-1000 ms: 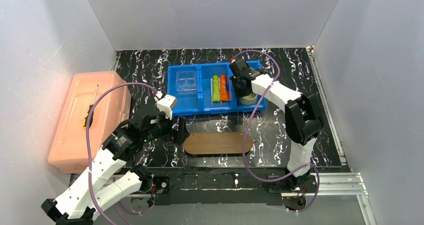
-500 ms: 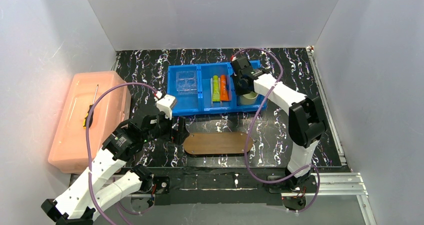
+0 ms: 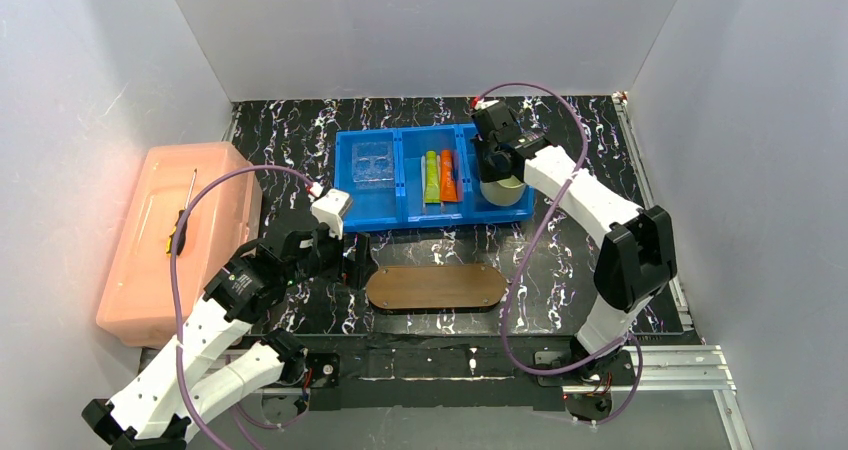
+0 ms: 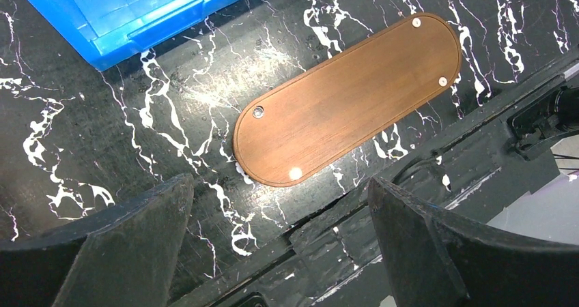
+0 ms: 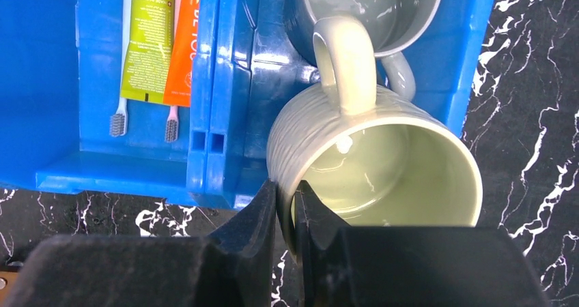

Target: Prepare toiletry sets of a toothbrush and toothpaste on the tray

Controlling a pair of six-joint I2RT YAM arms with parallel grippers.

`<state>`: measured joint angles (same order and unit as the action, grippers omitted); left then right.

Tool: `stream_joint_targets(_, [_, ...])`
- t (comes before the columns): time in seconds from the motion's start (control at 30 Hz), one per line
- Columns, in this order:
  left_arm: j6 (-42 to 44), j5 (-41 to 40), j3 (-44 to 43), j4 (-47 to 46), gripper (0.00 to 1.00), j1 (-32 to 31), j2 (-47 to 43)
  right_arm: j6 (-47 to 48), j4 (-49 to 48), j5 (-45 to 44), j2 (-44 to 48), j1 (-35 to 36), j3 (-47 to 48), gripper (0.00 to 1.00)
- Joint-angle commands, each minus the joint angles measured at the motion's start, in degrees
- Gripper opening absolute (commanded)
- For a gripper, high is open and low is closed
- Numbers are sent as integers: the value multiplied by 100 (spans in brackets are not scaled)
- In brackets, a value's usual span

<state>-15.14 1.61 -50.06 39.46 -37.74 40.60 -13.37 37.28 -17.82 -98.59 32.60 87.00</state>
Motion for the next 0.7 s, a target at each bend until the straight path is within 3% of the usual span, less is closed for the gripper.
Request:
stream_joint_targets(0.0, [64,-82,32,35,99,-23,-82,202,-141,-239,694,54,389,1])
stream_joint_targets(0.27, [50,-329,32,44,99,-23,-198,417,348,-215,1109,490,594,1])
stream_joint_targets(0.67, [-38,-1053,49,53,99,-23,-761,1119,336,137,1746,2083,443,1])
